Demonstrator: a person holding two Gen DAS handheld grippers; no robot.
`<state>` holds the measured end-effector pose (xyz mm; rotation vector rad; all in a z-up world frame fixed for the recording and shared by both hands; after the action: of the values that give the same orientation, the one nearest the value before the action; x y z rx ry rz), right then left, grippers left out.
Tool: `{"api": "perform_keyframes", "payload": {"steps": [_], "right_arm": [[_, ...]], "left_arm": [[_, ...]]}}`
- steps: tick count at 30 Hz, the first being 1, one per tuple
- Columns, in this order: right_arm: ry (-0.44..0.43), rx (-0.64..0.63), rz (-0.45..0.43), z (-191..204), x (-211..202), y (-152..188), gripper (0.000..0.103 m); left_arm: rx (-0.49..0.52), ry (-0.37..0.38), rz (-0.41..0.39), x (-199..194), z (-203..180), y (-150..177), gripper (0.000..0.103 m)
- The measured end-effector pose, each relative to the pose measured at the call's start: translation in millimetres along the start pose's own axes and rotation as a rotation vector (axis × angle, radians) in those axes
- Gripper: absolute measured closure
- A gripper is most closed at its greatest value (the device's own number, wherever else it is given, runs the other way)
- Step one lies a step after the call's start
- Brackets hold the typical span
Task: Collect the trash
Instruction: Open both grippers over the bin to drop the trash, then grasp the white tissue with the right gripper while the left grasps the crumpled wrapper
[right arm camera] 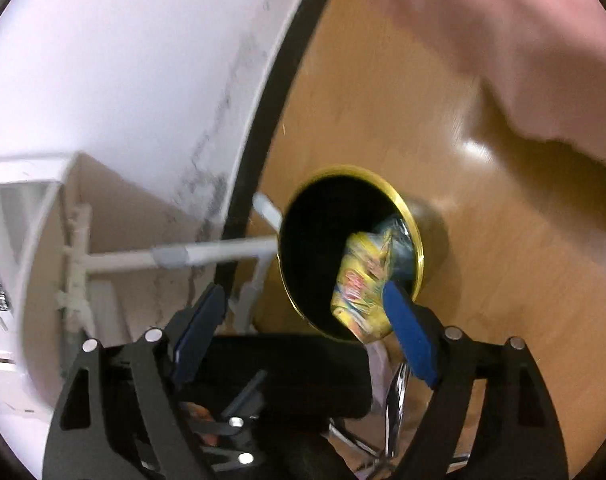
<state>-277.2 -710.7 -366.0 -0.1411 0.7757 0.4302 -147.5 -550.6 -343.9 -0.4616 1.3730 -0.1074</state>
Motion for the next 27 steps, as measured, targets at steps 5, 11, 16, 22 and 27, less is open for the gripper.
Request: {"api": "perform_keyframes", "payload": {"steps": [5, 11, 16, 22, 27], "right_arm": [[0.195, -0.202, -0.44, 49.4, -142.6, 28.3, 0.019], [0.355, -0.54, -0.844, 159.3, -241.3, 111.0, 0.006], [0.388, -0.694, -0.767, 239.2, -203.8, 153.7, 0.006], [0.181, -1.031, -0.424, 359.2, -57.0, 246.4, 0.006], [0.056, -1.256, -0.196, 432.2, 39.3, 325.2, 0.006]], "left_arm": [[0.135, 0.17, -0.206, -100.1, -54.0, -7.4, 0.007], [0.058, 0.138, -0.536, -285.2, -13.4, -1.3, 0.006], [-0.214, -0.266, -0.551, -375.9, 96.9, 81.8, 0.006], [-0.7, -0.599, -0.304, -412.4, 219.6, 257.8, 0.006], [-0.925, -0.623, -0.191, -421.3, 262.7, 351.1, 0.006]]}}
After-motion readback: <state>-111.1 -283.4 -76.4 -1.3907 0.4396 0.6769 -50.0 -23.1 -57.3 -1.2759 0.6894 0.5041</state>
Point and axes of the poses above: each gripper's, at about its wrist camera, not at the fingertips, and x roughly the way its jaws point, z to its left, y to its underside, the point moved 1 cm from there along x, roughly the way its jaws point, and after that the axes turned 4 degrees about x, right-handed, at the moved point
